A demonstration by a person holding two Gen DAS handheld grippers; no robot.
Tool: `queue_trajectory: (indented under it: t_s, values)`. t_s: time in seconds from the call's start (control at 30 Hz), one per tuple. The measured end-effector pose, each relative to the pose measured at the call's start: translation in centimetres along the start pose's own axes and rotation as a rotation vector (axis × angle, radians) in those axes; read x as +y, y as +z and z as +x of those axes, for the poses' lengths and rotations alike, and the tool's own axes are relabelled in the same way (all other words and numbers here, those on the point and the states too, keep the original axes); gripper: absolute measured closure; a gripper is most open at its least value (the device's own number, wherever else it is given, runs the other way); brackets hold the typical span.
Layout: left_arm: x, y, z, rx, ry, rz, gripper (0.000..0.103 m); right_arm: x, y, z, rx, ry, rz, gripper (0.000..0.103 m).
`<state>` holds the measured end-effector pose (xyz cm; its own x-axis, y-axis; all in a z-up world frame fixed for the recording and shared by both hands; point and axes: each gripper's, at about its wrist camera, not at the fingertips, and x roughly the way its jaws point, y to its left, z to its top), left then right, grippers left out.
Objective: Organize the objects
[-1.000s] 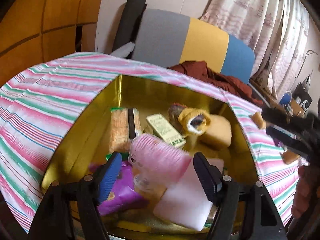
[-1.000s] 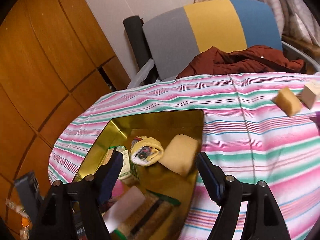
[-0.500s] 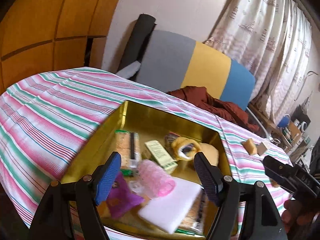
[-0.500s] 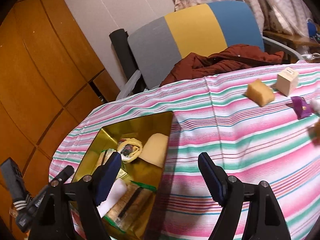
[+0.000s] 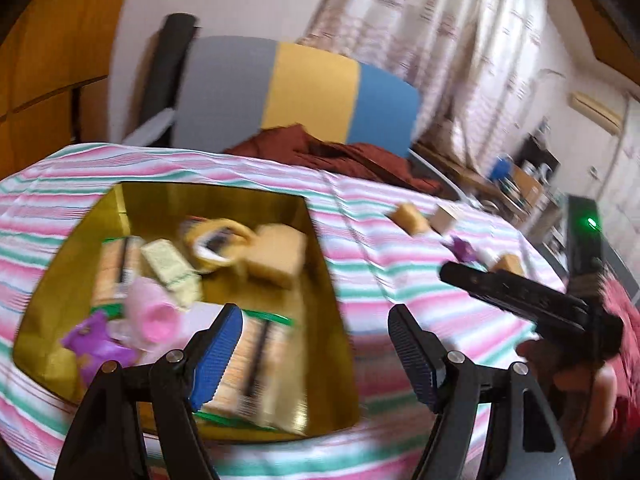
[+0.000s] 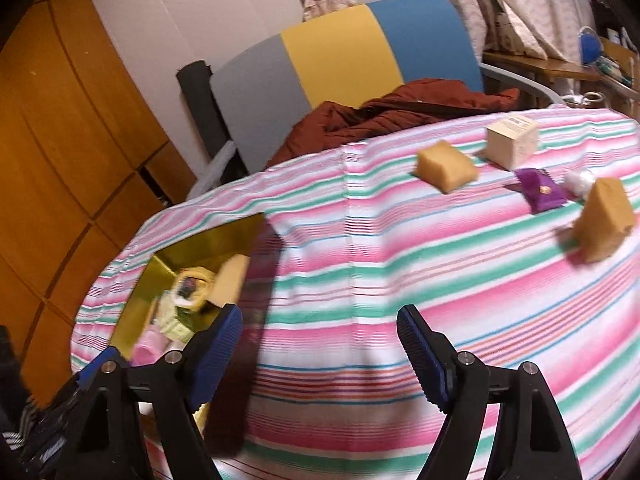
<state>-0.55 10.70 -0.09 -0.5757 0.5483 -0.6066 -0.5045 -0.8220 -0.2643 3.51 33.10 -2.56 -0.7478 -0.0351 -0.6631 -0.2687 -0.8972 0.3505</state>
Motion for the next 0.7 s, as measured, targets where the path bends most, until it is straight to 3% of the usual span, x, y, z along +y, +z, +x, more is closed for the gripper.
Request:
queue_trajectory:
  t_s: [0.3,0.5,0.7]
  values:
    - [-4.7,-2.1,1.0,0.056,-0.112,0.100,0.026,-7.9,-0.2,-2.3,-0.032,-0.163,0.032,0.023]
    - [-5.8,-2.4,1.6,0.073,-0.126,0.069,0.026,-15.4,2.0,-5.2,-0.159,-0.319,0.138,0.023]
    - [-6.5,-2.6,2.1,0.092,-0.111,0.073,0.026,-19.1,4.9,-3.9,-0.163,-0.362,0.151,0.022]
